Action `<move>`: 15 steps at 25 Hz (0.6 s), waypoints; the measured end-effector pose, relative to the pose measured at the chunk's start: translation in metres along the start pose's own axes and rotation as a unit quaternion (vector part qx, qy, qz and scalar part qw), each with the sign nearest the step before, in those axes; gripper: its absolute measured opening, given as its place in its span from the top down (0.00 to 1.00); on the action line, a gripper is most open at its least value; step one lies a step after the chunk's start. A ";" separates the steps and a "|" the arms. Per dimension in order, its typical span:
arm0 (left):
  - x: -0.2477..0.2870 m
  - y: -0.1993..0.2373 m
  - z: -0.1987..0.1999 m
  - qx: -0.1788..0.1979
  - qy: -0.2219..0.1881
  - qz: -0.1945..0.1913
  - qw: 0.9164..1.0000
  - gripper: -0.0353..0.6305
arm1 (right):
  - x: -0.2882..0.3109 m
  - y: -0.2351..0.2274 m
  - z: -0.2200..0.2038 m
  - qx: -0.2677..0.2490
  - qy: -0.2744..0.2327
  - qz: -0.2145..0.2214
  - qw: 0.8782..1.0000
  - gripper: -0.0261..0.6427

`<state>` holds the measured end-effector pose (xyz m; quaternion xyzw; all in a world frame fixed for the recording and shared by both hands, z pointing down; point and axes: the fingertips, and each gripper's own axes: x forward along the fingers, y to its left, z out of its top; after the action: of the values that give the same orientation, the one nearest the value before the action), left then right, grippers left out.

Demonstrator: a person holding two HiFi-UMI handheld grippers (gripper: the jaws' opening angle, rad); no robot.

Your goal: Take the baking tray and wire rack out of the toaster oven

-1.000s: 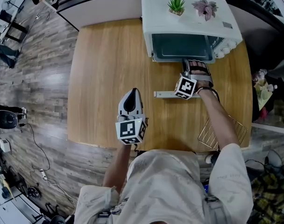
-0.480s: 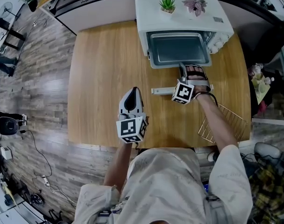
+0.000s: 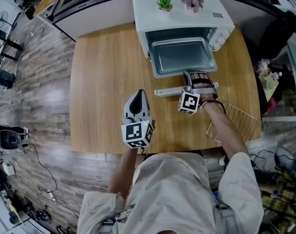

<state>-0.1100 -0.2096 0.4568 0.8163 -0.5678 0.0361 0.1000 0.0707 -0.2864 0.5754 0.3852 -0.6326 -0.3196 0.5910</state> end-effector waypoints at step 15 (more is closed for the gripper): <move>-0.004 -0.016 0.006 0.006 -0.012 -0.029 0.999 0.92 | -0.038 -0.009 0.007 -0.002 -0.010 -0.036 0.999 0.88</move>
<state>-0.0974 -0.2016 0.4481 0.8334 -0.5447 0.0264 0.0893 0.0648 -0.2580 0.5482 0.4033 -0.6235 -0.3461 0.5734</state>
